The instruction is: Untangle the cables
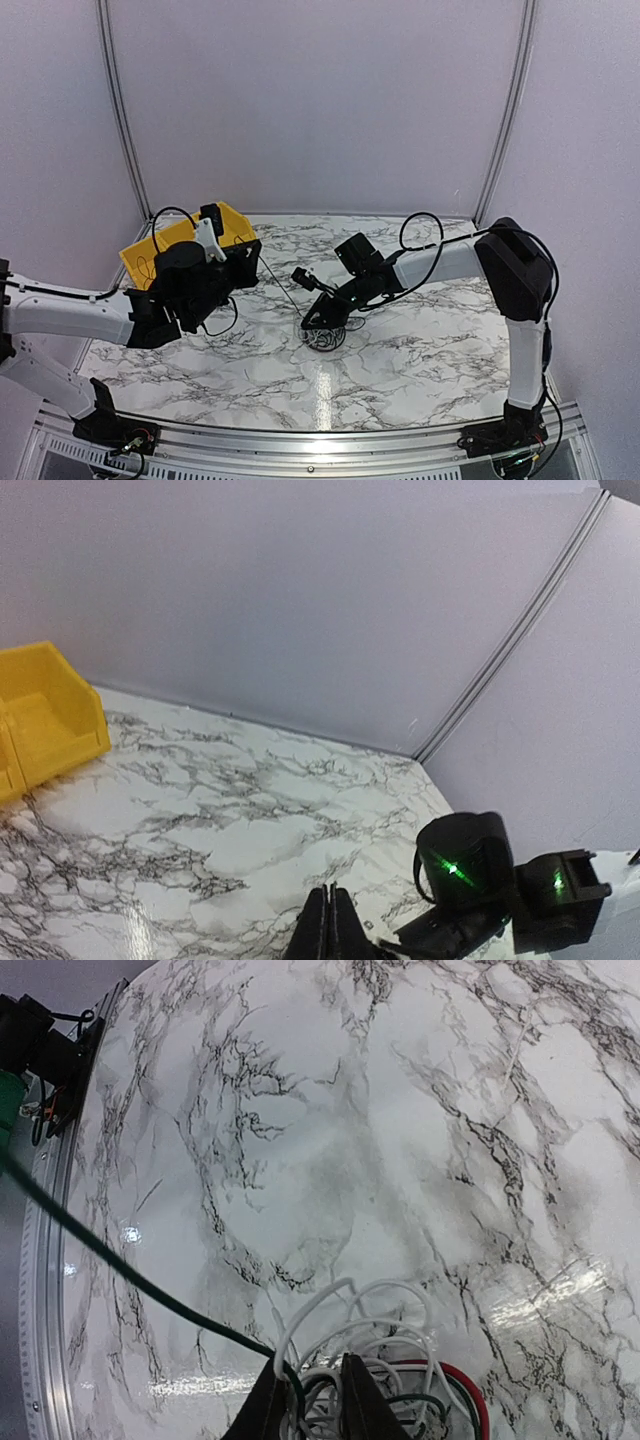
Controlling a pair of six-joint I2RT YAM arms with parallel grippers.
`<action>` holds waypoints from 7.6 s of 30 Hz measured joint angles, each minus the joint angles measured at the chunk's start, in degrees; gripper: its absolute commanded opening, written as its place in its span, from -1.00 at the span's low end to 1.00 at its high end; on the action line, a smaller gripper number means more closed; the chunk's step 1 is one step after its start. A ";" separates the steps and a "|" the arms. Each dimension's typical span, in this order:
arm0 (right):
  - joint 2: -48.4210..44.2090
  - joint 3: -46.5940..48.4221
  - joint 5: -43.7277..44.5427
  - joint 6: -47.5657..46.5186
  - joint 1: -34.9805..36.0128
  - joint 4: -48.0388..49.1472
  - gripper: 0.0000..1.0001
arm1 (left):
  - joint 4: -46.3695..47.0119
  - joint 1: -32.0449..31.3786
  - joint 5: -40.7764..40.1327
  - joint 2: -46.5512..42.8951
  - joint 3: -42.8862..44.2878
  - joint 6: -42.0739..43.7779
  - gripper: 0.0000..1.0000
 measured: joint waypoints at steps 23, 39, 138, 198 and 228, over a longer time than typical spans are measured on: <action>0.42 0.17 -0.02 -1.27 0.20 0.39 -0.44 | -22.88 -0.24 -5.77 -12.85 32.28 34.23 -1.00; 0.15 -0.70 3.89 -3.41 -1.20 -2.86 -0.70 | -34.34 -0.22 -6.05 -12.15 54.29 41.81 -1.00; -16.31 -17.42 6.82 -19.02 -10.86 -13.00 -0.50 | -4.74 -6.93 36.48 37.22 14.43 11.61 -1.00; -24.63 -9.07 -4.63 -29.31 -10.99 -17.68 0.49 | -14.40 -6.91 21.40 8.55 8.24 19.85 -1.00; -12.48 -8.07 -0.35 -16.33 -21.00 -13.92 -1.00 | -12.63 -6.91 13.35 -12.35 10.45 28.68 -1.00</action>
